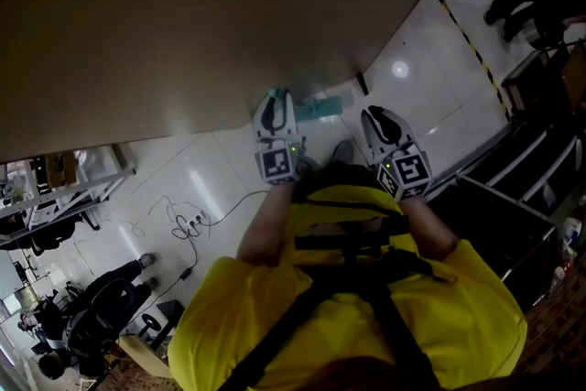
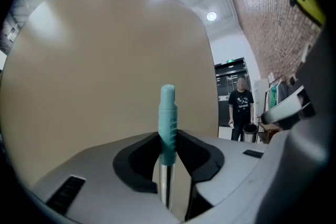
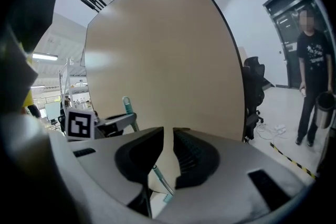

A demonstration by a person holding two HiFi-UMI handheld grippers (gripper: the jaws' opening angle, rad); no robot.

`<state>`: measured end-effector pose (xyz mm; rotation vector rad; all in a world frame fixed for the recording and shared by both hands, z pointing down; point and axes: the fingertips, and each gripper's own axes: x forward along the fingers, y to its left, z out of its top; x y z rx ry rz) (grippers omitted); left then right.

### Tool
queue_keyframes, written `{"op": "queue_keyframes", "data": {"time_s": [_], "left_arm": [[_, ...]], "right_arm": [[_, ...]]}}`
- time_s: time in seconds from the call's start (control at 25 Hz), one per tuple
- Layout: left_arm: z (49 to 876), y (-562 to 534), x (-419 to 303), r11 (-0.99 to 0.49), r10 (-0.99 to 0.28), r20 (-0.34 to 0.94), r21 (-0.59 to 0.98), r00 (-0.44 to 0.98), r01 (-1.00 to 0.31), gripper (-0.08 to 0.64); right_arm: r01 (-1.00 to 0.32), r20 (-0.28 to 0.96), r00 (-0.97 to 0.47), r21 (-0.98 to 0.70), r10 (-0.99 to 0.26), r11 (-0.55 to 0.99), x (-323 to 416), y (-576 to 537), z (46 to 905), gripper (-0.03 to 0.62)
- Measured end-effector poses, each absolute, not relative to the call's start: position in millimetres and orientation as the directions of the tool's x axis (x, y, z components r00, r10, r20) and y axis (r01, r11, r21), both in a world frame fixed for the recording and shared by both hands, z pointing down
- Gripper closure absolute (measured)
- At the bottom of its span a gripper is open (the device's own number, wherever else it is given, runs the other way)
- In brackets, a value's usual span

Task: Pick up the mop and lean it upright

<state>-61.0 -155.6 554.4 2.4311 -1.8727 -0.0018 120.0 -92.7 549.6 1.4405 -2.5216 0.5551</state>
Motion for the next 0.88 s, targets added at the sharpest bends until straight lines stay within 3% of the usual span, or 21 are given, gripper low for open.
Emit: {"op": "queue_keyframes", "data": {"time_s": [0.52,0.88], "left_arm": [[348,-70,-107,-0.383,-0.922,-0.119,0.128,0.369,-0.915,0.454],[316,-54,-134,-0.414,-0.906,-0.142,0.109,0.398,-0.904,0.453]], "right_arm": [[-0.884,0.238,-0.462,-0.195,-0.854,0.424,133,-111,493,0.528],[-0.896,0.221,-0.436,-0.201,-0.872,0.397,119,-113,484,0.528]]}}
